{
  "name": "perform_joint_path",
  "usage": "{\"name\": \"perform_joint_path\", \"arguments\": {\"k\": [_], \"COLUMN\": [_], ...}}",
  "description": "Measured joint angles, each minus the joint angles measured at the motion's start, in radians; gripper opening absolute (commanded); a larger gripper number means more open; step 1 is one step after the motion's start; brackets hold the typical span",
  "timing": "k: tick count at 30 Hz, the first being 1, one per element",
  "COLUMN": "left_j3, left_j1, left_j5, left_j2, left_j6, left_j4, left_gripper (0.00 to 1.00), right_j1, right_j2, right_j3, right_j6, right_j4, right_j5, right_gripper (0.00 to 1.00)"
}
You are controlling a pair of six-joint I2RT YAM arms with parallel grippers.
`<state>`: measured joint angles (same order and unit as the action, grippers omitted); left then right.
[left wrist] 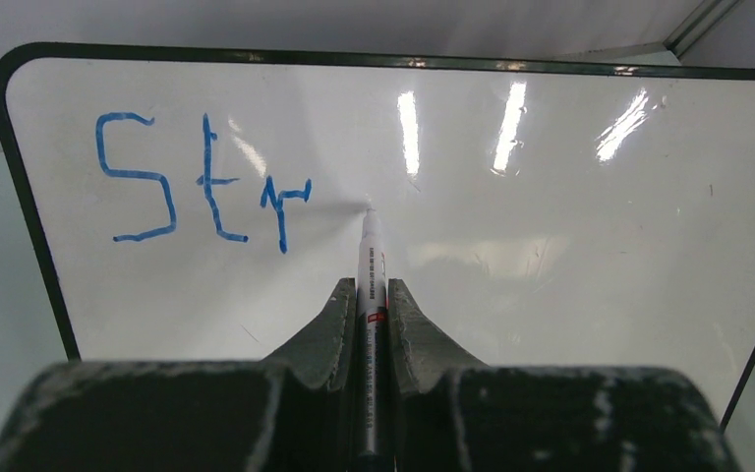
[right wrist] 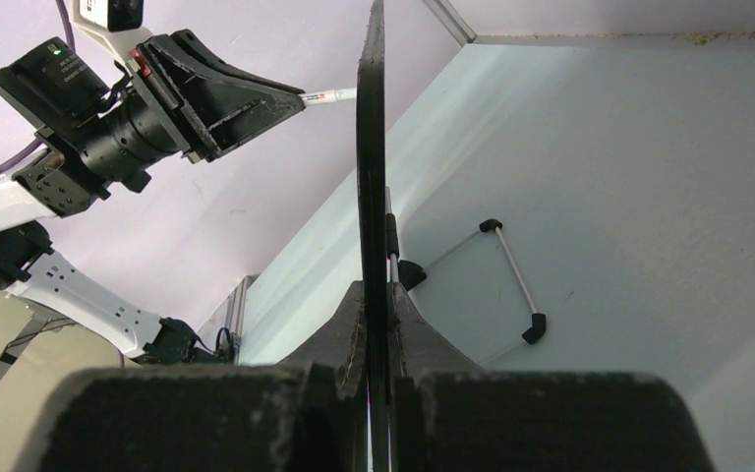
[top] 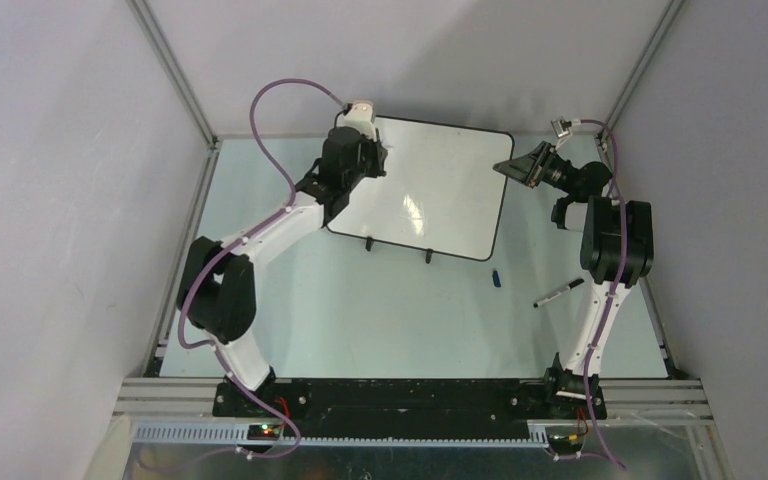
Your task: Write a sentence on the whiteboard
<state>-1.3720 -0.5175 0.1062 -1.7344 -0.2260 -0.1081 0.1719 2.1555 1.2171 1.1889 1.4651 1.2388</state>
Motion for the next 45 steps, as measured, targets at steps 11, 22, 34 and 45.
{"name": "perform_joint_path", "arguments": {"k": [11, 22, 34, 45], "left_j3": [-0.029, -0.03, -0.066, -0.07], "left_j1": [0.0, -0.001, -0.002, -0.003], "left_j5": [0.023, 0.035, 0.05, 0.068], "left_j2": [-0.017, -0.02, -0.035, -0.037], "left_j6": [0.007, 0.01, 0.01, 0.01], "left_j4": [0.015, 0.023, 0.043, 0.05], "left_gripper": [0.0, 0.0, 0.0, 0.0], "right_j1": [0.0, 0.0, 0.0, 0.0], "right_j2": [0.0, 0.0, 0.0, 0.0], "right_j3": [0.0, 0.0, 0.0, 0.0], "right_j6": [0.0, 0.0, 0.0, 0.0], "right_j4": [0.0, 0.0, 0.0, 0.0], "right_j5": [0.0, 0.0, 0.0, 0.0], "right_gripper": [0.0, 0.0, 0.0, 0.0]}}
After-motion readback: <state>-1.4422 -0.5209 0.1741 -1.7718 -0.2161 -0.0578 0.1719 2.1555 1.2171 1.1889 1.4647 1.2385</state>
